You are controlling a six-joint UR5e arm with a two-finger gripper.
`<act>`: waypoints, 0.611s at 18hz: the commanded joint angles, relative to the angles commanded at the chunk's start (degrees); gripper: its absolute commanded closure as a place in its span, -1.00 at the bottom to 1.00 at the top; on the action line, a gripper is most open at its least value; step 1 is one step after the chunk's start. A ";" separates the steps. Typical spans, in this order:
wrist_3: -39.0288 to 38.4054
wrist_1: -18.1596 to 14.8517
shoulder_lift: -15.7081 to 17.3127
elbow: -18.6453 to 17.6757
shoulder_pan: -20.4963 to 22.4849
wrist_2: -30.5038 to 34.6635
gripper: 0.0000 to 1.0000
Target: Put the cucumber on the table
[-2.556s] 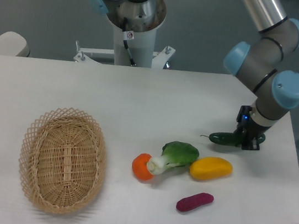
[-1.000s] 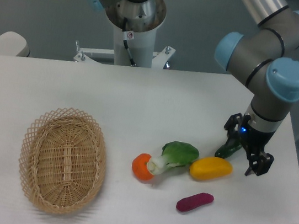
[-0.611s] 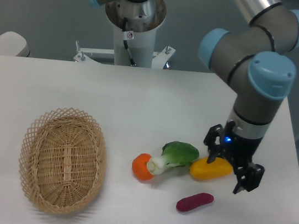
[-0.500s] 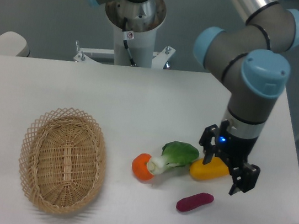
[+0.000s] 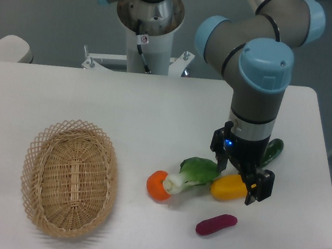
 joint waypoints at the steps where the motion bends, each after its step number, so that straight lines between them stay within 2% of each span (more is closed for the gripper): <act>1: 0.09 -0.35 0.26 0.18 0.09 0.01 -1.00; 3: 0.27 -2.97 0.88 0.44 0.26 0.10 -1.00; 8: 3.24 -14.75 0.97 5.00 1.23 0.44 -1.00; 11: 7.46 -16.52 1.06 5.19 2.20 1.15 -1.00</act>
